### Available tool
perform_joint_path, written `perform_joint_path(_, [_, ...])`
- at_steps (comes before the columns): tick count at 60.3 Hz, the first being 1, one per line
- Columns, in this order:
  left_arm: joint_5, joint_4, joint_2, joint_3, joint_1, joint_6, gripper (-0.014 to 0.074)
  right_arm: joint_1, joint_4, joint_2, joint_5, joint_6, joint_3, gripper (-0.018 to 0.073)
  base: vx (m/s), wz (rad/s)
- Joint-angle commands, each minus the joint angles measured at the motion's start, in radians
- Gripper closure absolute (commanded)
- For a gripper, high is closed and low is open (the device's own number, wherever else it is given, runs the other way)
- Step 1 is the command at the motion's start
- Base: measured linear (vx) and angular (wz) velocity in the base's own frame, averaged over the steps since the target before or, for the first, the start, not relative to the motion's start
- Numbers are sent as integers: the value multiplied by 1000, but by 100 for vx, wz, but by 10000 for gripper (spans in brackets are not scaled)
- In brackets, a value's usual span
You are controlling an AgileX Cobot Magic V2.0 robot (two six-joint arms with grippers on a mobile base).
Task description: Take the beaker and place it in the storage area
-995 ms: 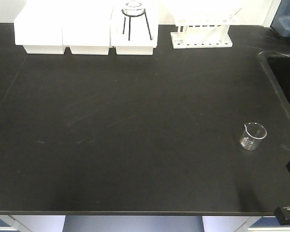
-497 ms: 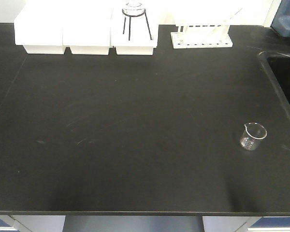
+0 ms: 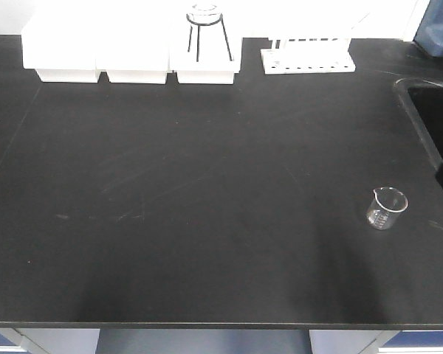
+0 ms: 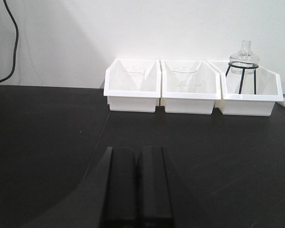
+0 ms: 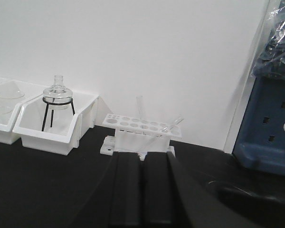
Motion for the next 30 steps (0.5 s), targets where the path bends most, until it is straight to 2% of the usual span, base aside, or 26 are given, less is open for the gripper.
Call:
perform_joint_path(1, [-85, -6, -18, 22, -7, -6, 605, 0, 18, 40, -142, 26, -38, 559, 0, 0])
perform_joint_path(8, [-85, -6, -18, 22, -7, -6, 605, 0, 30, 52, -127, 71, -38, 540, 0, 0])
perform_joint_path(16, [-85, -6, -18, 22, -6, -6, 605, 0, 32, 52, -99, 75, -38, 457, 0, 0])
perform_joint_path(21, [-85, -6, -18, 22, -6, -6, 605, 0, 32, 52, -90, 74, -38, 356, 0, 0])
perform_joint_path(30, [-85, -6, -18, 22, -6, -6, 605, 0, 37, 52, -77, 75, -38, 53, 0, 0])
